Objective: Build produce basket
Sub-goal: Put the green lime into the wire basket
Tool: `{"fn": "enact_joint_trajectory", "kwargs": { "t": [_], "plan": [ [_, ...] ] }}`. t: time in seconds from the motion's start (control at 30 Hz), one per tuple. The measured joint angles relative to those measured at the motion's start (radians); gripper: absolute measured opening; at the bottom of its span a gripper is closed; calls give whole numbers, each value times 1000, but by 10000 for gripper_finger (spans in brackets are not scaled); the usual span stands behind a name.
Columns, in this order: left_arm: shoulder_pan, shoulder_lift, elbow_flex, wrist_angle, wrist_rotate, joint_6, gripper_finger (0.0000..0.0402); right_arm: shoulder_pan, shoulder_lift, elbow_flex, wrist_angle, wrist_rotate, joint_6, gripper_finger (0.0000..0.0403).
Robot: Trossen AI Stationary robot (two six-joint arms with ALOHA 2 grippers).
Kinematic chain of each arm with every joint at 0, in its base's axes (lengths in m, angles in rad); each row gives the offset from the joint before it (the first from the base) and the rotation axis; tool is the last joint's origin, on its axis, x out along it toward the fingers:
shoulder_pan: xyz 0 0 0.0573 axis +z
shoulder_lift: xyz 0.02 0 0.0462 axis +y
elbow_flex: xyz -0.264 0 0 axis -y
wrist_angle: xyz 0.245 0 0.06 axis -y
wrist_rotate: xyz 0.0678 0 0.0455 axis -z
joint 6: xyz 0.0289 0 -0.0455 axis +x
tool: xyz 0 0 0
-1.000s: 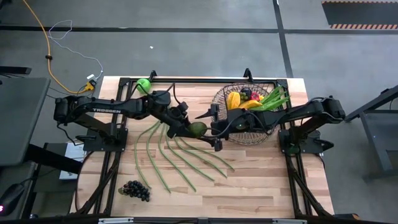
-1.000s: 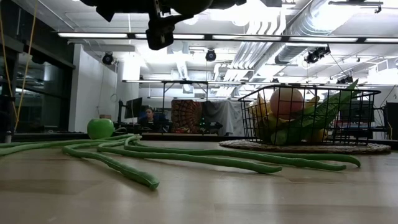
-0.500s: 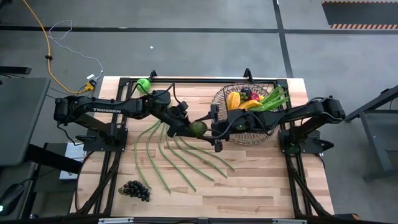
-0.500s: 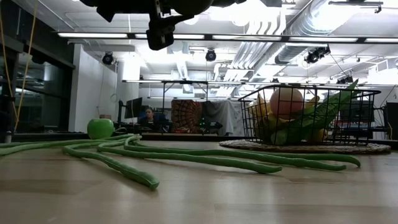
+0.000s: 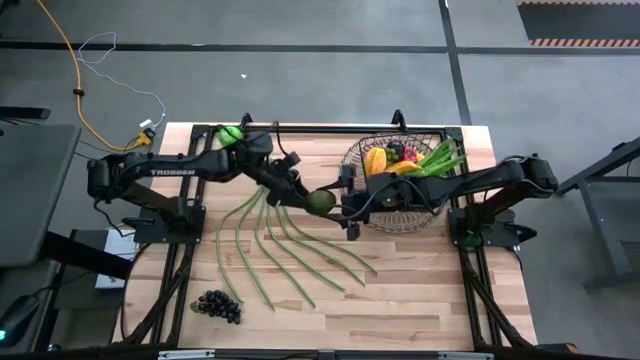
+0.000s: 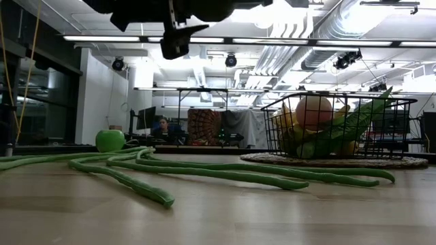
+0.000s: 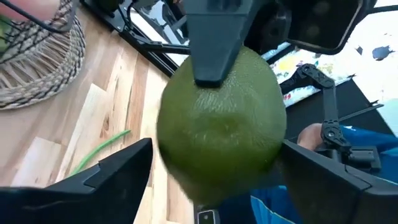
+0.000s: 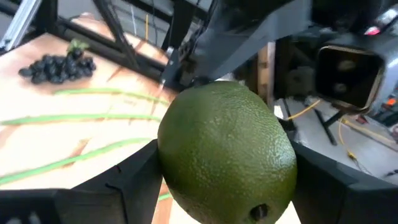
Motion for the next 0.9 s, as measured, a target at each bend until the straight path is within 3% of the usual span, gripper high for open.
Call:
{"fn": "enact_joint_trajectory", "kwargs": {
  "t": [0.37, 0.5, 0.63, 0.8, 0.9],
  "plan": [
    [130, -42, 0, -37, -30, 54, 335, -6, -137, 0, -266, 115, 34, 274],
    [143, -118, 0, -61, -195, 153, 335, -43, -200, 0, -398, 122, 142, 274],
    [119, -210, 0, -113, -468, 298, 335, -91, -256, 0, -513, 121, 234, 274],
    [23, -308, 0, -151, -756, 408, 335, -147, -325, -7, -612, 116, 345, 275],
    [-51, -341, -5, -154, -872, 437, 335, -168, -410, -92, -603, 115, 420, 275]
  ]
}}
